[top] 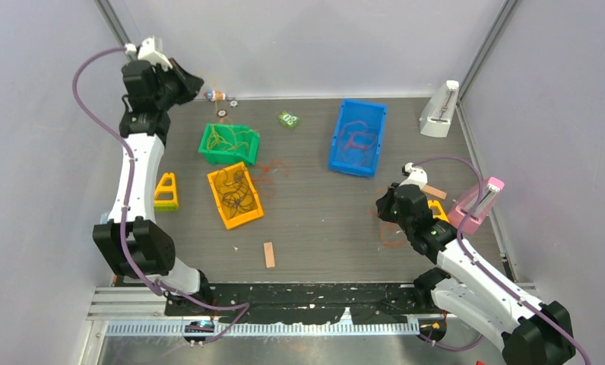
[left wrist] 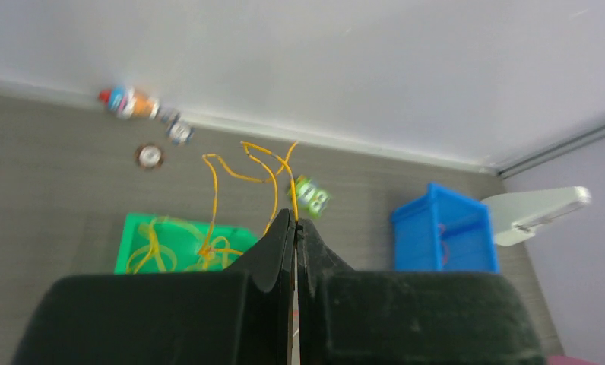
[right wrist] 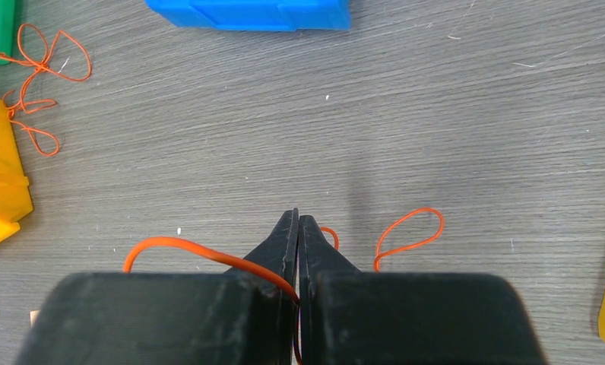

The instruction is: Untangle the cables

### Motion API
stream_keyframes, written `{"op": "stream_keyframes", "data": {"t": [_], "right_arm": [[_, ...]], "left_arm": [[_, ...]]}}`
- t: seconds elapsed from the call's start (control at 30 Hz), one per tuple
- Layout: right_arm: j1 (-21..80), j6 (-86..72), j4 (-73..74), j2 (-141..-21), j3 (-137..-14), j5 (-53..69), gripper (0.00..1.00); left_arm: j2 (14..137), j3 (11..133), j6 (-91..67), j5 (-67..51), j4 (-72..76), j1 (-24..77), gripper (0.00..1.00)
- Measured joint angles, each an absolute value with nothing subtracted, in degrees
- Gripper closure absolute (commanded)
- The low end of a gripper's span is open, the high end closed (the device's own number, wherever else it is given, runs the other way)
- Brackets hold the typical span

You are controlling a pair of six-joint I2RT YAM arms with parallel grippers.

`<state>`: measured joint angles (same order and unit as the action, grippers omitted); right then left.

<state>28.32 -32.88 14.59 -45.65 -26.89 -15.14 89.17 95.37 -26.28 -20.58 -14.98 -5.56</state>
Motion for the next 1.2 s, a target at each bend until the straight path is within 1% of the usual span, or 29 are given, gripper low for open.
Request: {"op": "stream_keyframes", "data": {"t": [0.17, 0.3, 0.47, 0.67, 0.77, 0.93, 0.97, 1.0, 1.1, 1.13, 1.2], "right_arm": [[28.32, -32.91, 14.61, -45.69, -26.89, -14.79, 0.95], [28.32, -32.93, 14.59, -45.69, -26.92, -14.22, 0.95], [28.32, -33.08, 14.61, -45.63, -27.16, -13.96, 0.95], [28.32, -33.1, 14.83, -44.6, -27.44, -14.0, 0.95], [28.32, -33.1, 14.98, -44.16, -27.46, -14.02, 0.95], [28.32, -33.1, 15.55, -43.33, -27.55, -14.04, 0.94], [28.32, -33.1, 15.53, -43.22, -27.55, -14.04, 0.95], [28.32, -33.1, 15.57, -43.13, -27.55, -14.04, 0.95], [28.32, -33.08, 16.23, -43.75, -27.83, -14.31, 0.95], [28.32, -32.99, 16.4, -44.34, -28.05, -14.28, 0.95], [28.32, -32.64, 16.88, -46.41, -28.88, -13.98, 0.95]], "left_arm": [[86.06, 80.03, -25.43, -13.1, -9.96, -5.58, 1.0], [87.81, 75.26, -24.64, -10.0, -6.5, -5.58, 1.0], [92.31, 75.09, -23.94, -8.58, -3.09, -5.58, 1.0], [98.41, 75.94, -23.94, -9.69, -6.24, -5.58, 1.0], [101.36, 76.9, -24.51, -10.63, -11.0, -5.58, 1.0], [111.42, 87.7, -24.32, -13.56, -21.89, -5.58, 1.0], [113.67, 90.04, -24.03, -14.15, -23.35, -5.58, 0.99], [115.63, 91.79, -23.9, -14.63, -24.73, -5.58, 0.94], [118.52, 92.95, -23.49, -15.9, -27.57, -5.58, 0.77], [118.72, 92.82, -23.46, -16.16, -28.4, -5.58, 0.69], [118.45, 92.2, -23.11, -16.29, -28.84, -5.43, 0.59]]}}
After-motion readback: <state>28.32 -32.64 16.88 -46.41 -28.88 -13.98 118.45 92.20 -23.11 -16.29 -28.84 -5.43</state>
